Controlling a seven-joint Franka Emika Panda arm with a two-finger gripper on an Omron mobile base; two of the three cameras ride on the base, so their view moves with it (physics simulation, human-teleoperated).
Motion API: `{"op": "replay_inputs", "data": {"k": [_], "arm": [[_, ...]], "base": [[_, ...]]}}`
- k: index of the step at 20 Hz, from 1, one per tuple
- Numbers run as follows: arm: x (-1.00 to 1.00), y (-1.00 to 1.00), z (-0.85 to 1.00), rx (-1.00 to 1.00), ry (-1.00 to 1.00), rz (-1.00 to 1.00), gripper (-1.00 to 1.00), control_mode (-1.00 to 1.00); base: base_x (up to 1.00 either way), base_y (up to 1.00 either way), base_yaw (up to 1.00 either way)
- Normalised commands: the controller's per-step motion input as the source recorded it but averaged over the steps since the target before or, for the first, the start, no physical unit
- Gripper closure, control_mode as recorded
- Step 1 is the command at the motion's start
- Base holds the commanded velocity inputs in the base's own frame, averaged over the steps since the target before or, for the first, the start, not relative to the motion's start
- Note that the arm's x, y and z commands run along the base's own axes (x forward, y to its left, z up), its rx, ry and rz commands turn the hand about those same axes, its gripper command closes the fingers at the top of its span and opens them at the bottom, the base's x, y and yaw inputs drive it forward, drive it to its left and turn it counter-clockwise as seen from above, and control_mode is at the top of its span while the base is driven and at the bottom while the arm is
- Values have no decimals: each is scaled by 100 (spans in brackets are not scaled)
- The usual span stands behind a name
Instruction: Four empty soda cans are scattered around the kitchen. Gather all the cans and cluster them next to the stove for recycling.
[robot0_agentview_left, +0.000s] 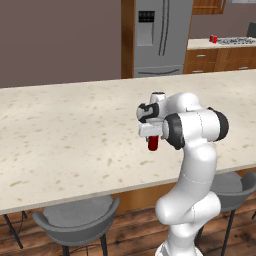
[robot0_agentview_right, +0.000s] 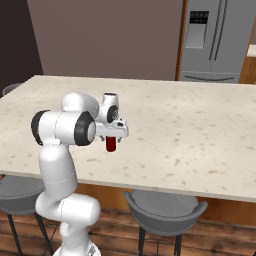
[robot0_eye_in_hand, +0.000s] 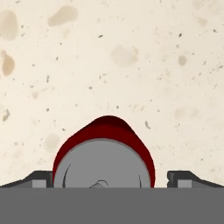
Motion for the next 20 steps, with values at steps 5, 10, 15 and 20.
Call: {"op": "replay_inputs", "data": {"k": [5,10,15,20], "arm": [[1,2,-11,0,4,0,-100,-100],[-1,4,-20,0,6,0,100,-100],[0,1,-6,0,9,0,100,-100],[0,0,1,0,3,0,100,-100]], "base": [[0,0,0],[0,0,0],[0,0,0],[0,0,0]]}}
